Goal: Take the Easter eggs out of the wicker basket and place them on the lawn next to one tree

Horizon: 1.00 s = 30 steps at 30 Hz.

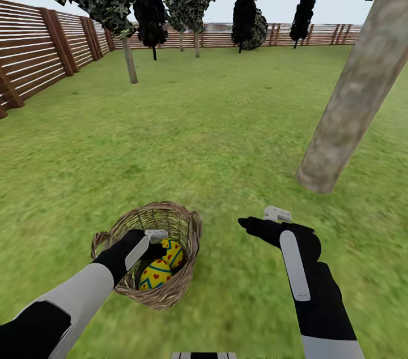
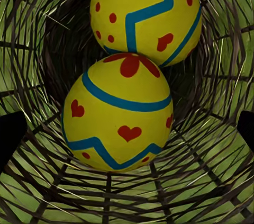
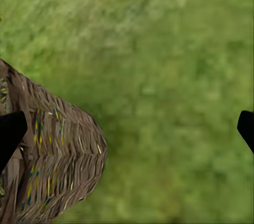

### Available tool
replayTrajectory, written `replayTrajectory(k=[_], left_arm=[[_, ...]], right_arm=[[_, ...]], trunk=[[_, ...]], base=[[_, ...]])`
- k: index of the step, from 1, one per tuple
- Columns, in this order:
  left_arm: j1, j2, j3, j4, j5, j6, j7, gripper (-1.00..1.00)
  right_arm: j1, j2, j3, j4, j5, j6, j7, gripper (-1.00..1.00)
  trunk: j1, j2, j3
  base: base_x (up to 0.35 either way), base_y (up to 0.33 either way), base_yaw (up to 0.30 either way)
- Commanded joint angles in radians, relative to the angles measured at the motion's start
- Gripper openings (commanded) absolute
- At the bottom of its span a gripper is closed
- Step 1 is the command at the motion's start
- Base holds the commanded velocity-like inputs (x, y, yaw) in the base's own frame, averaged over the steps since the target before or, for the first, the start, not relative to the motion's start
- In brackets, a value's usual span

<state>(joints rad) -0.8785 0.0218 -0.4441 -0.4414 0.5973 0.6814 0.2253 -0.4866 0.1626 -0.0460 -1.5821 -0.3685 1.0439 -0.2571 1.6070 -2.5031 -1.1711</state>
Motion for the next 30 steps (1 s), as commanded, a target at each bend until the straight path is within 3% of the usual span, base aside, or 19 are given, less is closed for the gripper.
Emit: replayTrajectory(k=[1,12,23,30], left_arm=[[0.0,0.001,-0.007,-0.002,0.011,0.002,0.008,1.0],[0.001,0.001,-0.008,-0.004,0.006,-0.008,0.008,1.0],[0.001,0.002,-0.008,-0.009,0.005,-0.015,0.008,1.0],[0.001,0.001,-0.008,-0.01,0.004,-0.029,0.009,1.0]], right_arm=[[0.0,0.001,-0.001,-0.001,-0.01,0.003,-0.007,1.0],[0.002,0.0,0.0,-0.001,-0.01,0.003,0.004,1.0],[-0.093,0.0,0.02,-0.002,-0.009,0.003,0.004,1.0],[-0.103,-0.001,0.02,-0.002,-0.008,0.003,0.004,1.0]], trunk=[[0.0,0.0,-0.001],[0.0,0.0,-0.001],[0.004,-0.002,-0.036],[0.004,-0.002,-0.036]], base=[[0.0,0.0,0.0],[0.0,0.0,0.0],[0.0,0.0,0.0],[0.0,0.0,0.0]])
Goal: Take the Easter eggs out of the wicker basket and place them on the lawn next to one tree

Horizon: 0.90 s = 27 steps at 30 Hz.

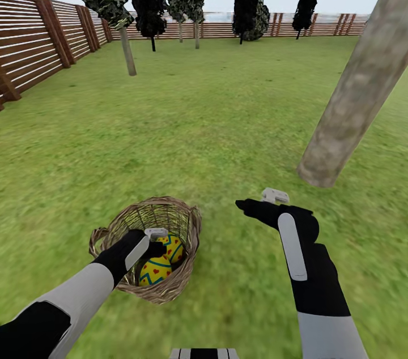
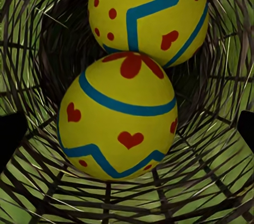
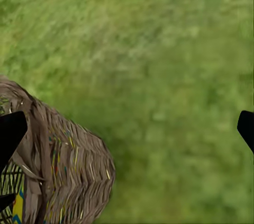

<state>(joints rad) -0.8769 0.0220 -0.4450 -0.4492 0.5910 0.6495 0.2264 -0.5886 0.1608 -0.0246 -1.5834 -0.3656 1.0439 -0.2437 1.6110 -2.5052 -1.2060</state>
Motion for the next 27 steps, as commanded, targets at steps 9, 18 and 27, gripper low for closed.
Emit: replayTrajectory(k=[9,18,27], left_arm=[[0.0,0.001,-0.008,-0.003,0.011,-0.021,0.007,1.0],[0.0,0.001,-0.009,-0.002,0.01,-0.054,0.007,1.0],[0.001,0.003,-0.009,-0.002,0.01,-0.075,0.007,1.0]], right_arm=[[-0.001,0.002,-0.001,-0.001,-0.011,0.003,-0.008,1.0],[0.0,0.001,-0.001,-0.001,-0.011,0.003,-0.008,1.0],[0.001,0.001,-0.001,-0.001,-0.011,0.003,-0.008,1.0]], trunk=[[0.003,-0.002,-0.032],[0.007,-0.004,-0.067],[0.009,-0.005,-0.078]], base=[[0.0,0.0,0.0],[0.0,0.0,0.0],[0.0,0.0,0.0]])
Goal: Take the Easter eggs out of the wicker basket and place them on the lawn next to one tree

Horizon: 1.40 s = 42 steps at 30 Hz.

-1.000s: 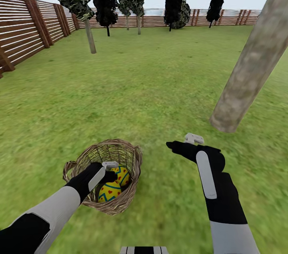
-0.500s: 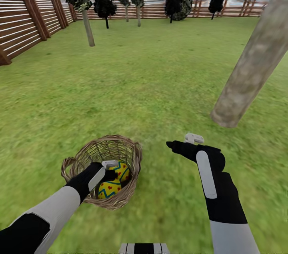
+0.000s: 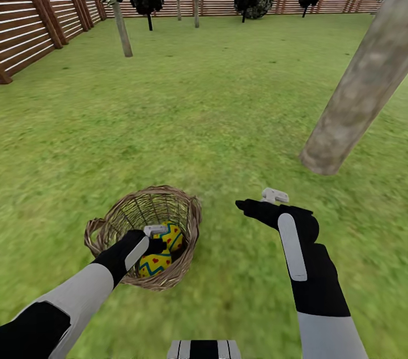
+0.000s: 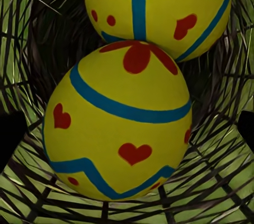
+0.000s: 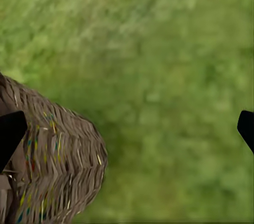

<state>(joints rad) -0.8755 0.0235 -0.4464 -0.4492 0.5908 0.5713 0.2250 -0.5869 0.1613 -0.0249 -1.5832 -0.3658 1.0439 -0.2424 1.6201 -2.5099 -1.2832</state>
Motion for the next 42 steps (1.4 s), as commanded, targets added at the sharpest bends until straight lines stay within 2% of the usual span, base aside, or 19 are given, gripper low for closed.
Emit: replayTrajectory(k=[1,4,7,13,20,28,36,39,42], left_arm=[[-0.001,0.002,-0.008,-0.003,0.011,0.003,0.008,1.0],[-0.001,0.002,-0.008,-0.003,0.011,0.001,0.008,1.0],[-0.002,0.003,-0.008,-0.003,0.011,0.0,0.009,1.0],[-0.001,0.008,-0.008,-0.006,0.011,-0.002,0.01,1.0],[-0.001,0.01,-0.008,-0.006,0.011,-0.02,0.015,1.0],[-0.001,0.011,-0.008,-0.007,0.011,-0.037,0.02,1.0],[0.0,0.011,-0.008,-0.007,0.011,-0.052,0.022,1.0],[0.0,0.01,-0.008,-0.006,0.011,-0.057,0.022,1.0],[0.0,0.01,-0.01,-0.007,0.011,-0.06,0.022,1.0]], right_arm=[[-0.001,0.001,-0.001,-0.001,-0.011,0.003,-0.009,1.0],[-0.001,0.001,-0.001,-0.001,-0.011,0.003,-0.009,1.0],[-0.001,0.001,-0.001,-0.001,-0.011,0.003,-0.009,1.0],[-0.001,0.001,-0.001,0.0,-0.011,0.003,-0.009,1.0],[-0.001,0.001,-0.001,0.0,-0.011,0.003,-0.008,1.0],[-0.001,0.001,0.0,0.0,-0.012,0.003,-0.008,1.0],[-0.001,0.001,0.0,0.0,-0.012,0.003,-0.008,1.0],[-0.001,0.001,0.0,-0.001,-0.012,0.003,-0.008,1.0],[-0.001,0.001,0.0,-0.001,-0.012,0.003,-0.008,1.0]], trunk=[[0.0,-0.001,-0.005],[0.002,-0.001,-0.016],[0.002,-0.001,-0.016],[0.004,-0.003,-0.04],[0.004,-0.003,-0.04],[0.008,-0.005,-0.071],[0.008,-0.005,-0.071],[0.009,-0.005,-0.082],[0.009,-0.005,-0.082]], base=[[0.0,0.0,0.0],[0.0,0.0,0.0],[0.0,0.0,0.0],[0.0,0.0,0.0],[0.0,0.0,0.0],[0.0,0.0,0.0],[0.0,0.0,0.0],[0.0,0.0,0.0],[0.0,0.0,0.0]])
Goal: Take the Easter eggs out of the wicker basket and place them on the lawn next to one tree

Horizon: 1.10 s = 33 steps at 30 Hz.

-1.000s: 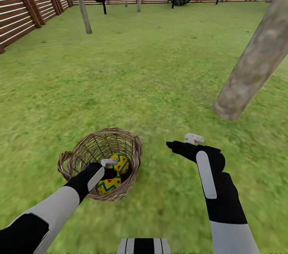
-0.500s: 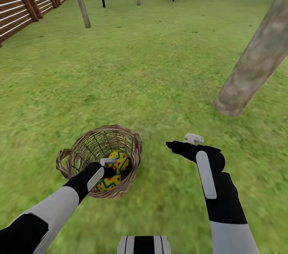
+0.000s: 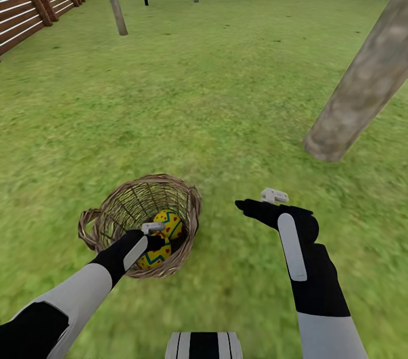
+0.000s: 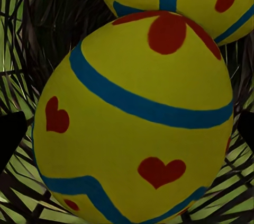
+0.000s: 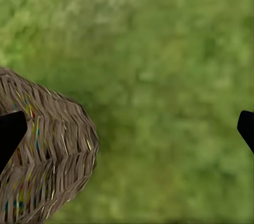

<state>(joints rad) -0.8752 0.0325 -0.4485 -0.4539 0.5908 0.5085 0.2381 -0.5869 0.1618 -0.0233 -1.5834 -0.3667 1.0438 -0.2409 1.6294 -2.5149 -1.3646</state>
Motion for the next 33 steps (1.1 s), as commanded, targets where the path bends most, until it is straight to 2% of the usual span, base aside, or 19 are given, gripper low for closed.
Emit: replayTrajectory(k=[1,10,15,25,28,33], left_arm=[[0.0,0.001,-0.009,-0.003,0.011,0.003,0.009,1.0],[0.001,0.001,-0.013,-0.003,0.011,0.002,0.007,1.0],[0.001,0.0,-0.014,-0.003,0.011,0.002,0.0,1.0],[0.001,0.001,-0.015,-0.003,0.01,0.001,0.002,1.0],[0.001,0.001,-0.014,-0.003,0.01,0.001,0.003,1.0],[0.001,0.001,-0.015,-0.003,0.011,0.001,0.003,1.0]], right_arm=[[-0.001,0.001,-0.001,-0.001,-0.011,0.003,-0.009,1.0],[-0.001,0.001,-0.001,-0.001,-0.011,0.003,-0.009,1.0],[-0.001,0.001,-0.001,0.0,-0.011,0.003,-0.009,1.0],[-0.001,0.001,-0.001,0.0,-0.011,0.003,-0.009,1.0],[-0.001,0.001,-0.001,0.0,-0.011,0.003,-0.009,1.0],[-0.001,0.001,-0.001,0.0,-0.011,0.003,-0.009,1.0]], trunk=[[0.0,0.0,-0.001],[0.0,0.0,-0.001],[0.002,-0.001,-0.02],[0.002,-0.001,-0.02],[0.003,-0.002,-0.032],[0.003,-0.002,-0.032]], base=[[0.0,0.0,0.0],[0.0,0.0,0.0],[0.0,0.0,0.0],[0.0,0.0,0.0],[0.0,0.0,0.0],[0.0,0.0,0.0]])
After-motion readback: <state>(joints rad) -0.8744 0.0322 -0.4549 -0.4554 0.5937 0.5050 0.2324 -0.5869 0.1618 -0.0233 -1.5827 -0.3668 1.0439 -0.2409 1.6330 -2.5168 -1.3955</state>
